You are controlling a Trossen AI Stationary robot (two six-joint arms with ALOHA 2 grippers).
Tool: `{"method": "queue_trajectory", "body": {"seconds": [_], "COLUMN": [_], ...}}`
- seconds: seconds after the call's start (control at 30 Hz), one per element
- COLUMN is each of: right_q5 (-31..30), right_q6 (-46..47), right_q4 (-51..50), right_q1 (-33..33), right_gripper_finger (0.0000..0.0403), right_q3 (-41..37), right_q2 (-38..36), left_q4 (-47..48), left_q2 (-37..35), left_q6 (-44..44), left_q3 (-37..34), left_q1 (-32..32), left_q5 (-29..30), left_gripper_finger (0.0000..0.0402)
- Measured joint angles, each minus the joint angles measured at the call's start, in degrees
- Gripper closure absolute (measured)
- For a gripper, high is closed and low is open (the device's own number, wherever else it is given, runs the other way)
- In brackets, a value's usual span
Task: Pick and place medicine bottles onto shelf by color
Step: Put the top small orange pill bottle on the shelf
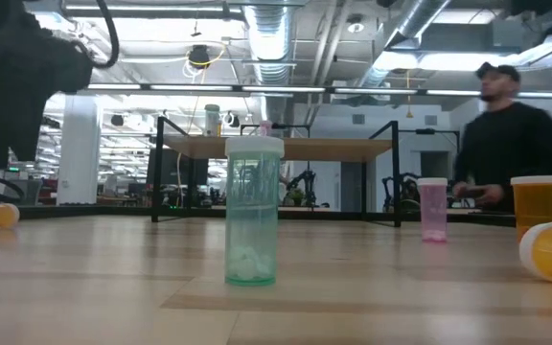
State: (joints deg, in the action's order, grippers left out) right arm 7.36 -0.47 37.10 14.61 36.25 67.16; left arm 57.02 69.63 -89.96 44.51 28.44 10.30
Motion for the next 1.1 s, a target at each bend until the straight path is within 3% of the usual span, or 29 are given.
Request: {"method": "queue_trajectory", "body": {"seconds": [0.3,0.5,0.77,0.93,1.1], "right_q5": [-0.2,-0.2,-0.2,-0.2,-0.2], "right_q6": [0.5,2.0,2.0,2.0,2.0], "right_q4": [-0.6,-0.6,1.0,1.1,1.1], "right_q1": [0.0,0.0,0.0,0.0,0.0], "right_gripper_finger": [0.0198,0.0198,0.0198,0.0198,0.0198], "right_q3": [0.0,0.0,0.0,0.0,0.0], "right_q2": [0.0,0.0,0.0,0.0,0.0], "left_q4": [5.0,9.5,-1.3,-3.2,-7.4], "left_q2": [-0.2,-0.2,-0.2,-0.3,-0.3], "left_q6": [-9.4,-17.1,-17.5,-17.7,-17.7], "left_q3": [1.5,0.0,-9.3,-11.8,-15.1], "left_q1": [7.0,10.9,9.2,7.9,6.1], "left_q5": [-1.4,2.2,1.2,2.9,1.1], "left_gripper_finger": [0.014,0.014,0.014,0.014,0.0148]}}
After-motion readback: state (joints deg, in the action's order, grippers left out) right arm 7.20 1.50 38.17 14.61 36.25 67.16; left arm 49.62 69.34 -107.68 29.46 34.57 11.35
